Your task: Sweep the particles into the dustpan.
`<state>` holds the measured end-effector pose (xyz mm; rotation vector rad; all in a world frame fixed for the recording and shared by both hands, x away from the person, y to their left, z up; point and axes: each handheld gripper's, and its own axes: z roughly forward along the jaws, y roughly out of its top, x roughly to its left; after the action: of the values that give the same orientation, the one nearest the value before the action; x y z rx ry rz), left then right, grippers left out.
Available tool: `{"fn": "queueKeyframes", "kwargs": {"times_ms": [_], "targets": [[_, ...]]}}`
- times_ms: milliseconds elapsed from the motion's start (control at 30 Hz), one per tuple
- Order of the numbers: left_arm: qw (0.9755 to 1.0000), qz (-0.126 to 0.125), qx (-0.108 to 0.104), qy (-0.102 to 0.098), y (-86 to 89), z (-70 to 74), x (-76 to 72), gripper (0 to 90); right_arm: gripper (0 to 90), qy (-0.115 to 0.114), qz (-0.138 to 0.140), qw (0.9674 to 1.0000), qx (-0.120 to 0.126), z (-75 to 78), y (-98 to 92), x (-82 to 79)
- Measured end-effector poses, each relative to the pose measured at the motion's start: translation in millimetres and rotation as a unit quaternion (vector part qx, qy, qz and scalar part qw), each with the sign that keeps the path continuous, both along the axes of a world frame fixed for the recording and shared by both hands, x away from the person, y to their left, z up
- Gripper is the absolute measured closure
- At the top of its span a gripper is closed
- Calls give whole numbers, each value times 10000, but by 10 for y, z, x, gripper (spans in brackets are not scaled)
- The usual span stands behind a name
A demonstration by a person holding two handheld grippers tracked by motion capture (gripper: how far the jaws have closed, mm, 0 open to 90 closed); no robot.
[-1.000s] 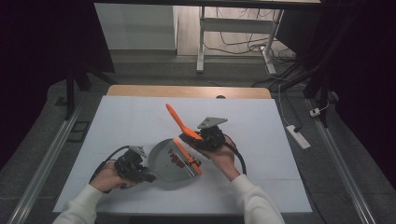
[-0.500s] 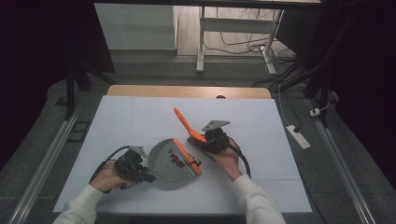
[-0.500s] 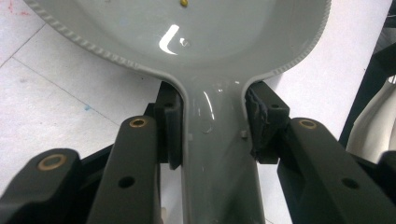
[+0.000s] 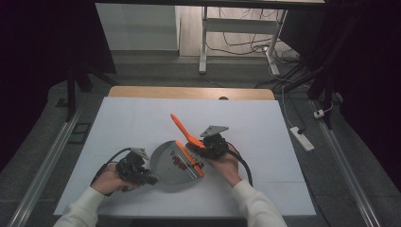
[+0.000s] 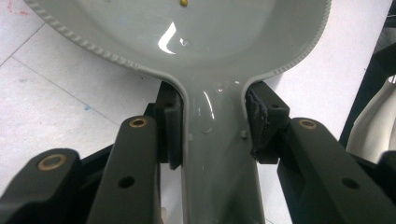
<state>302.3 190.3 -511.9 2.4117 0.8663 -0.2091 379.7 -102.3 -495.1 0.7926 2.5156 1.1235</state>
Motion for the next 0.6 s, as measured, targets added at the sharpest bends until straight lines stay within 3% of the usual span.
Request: {"fn": "queueKeyframes", "kwargs": {"times_ms": [300,467,600], "targets": [[10000,-3,9,11,0,-2,-2,615,700,4,179,9998,66,0,127,-116],[10000,-32,36,-4,2,-5,4,615,701,205,404,9983,373,37,202,-175],[10000,-33,36,-4,2,-5,2,615,701,158,690,9961,524,74,276,-236]]}}
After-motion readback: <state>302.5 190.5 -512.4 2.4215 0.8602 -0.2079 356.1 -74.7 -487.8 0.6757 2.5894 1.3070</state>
